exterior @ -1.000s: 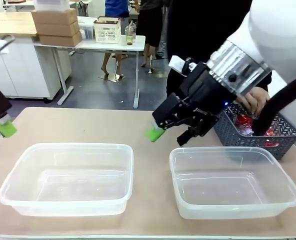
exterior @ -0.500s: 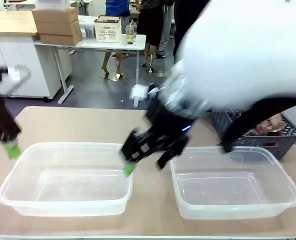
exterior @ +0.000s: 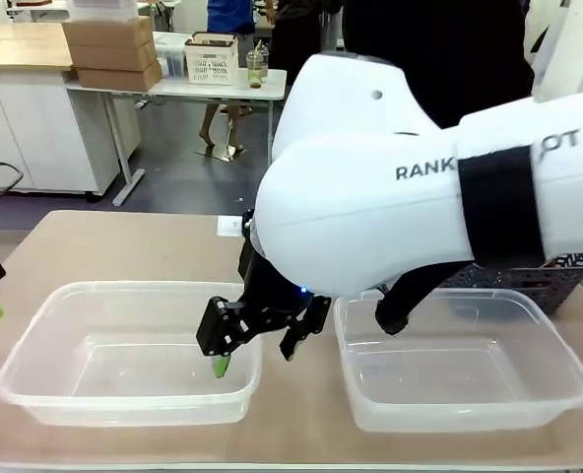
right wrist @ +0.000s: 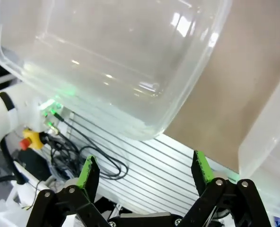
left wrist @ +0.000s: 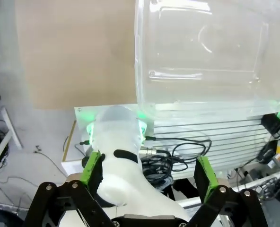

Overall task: Sort the waste into each basket.
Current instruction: Pick up the Organizing box on the left side of the table and lift it.

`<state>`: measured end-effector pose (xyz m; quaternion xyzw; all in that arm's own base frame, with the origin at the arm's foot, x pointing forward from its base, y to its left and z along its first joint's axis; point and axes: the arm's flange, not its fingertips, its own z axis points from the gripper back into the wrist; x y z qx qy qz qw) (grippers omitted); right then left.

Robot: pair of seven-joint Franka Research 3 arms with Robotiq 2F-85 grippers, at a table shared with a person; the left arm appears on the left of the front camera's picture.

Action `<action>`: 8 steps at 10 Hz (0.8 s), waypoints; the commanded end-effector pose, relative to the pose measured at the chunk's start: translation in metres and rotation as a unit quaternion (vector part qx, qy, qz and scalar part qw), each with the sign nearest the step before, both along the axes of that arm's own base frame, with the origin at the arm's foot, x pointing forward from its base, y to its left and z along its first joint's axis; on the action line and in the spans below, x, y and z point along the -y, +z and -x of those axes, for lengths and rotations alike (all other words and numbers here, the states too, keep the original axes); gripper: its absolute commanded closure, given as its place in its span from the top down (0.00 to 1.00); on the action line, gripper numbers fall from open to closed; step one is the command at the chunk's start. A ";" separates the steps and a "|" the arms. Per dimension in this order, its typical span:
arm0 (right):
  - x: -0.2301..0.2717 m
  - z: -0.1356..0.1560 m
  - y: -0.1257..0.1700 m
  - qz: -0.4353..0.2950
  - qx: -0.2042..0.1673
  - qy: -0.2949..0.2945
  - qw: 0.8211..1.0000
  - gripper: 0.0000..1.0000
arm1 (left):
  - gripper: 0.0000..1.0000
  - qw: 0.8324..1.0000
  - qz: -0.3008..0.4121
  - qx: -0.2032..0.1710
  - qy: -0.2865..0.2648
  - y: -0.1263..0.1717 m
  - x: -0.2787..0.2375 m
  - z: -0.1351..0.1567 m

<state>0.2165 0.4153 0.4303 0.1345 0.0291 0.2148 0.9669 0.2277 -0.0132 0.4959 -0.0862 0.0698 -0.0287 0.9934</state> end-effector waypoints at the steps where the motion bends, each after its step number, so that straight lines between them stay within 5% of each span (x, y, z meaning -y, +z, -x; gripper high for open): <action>1: -0.017 -0.002 -0.017 -0.010 -0.003 -0.012 1.000 1.00 | 1.00 0.999 -0.025 0.030 0.006 -0.007 0.011 -0.011; 5: -0.033 -0.025 -0.047 0.017 -0.009 -0.113 0.993 1.00 | 1.00 1.000 -0.016 0.011 0.013 -0.090 0.008 -0.003; 8: -0.029 -0.033 -0.052 0.045 -0.005 -0.128 0.991 1.00 | 1.00 0.999 0.018 -0.030 0.034 -0.109 -0.003 0.015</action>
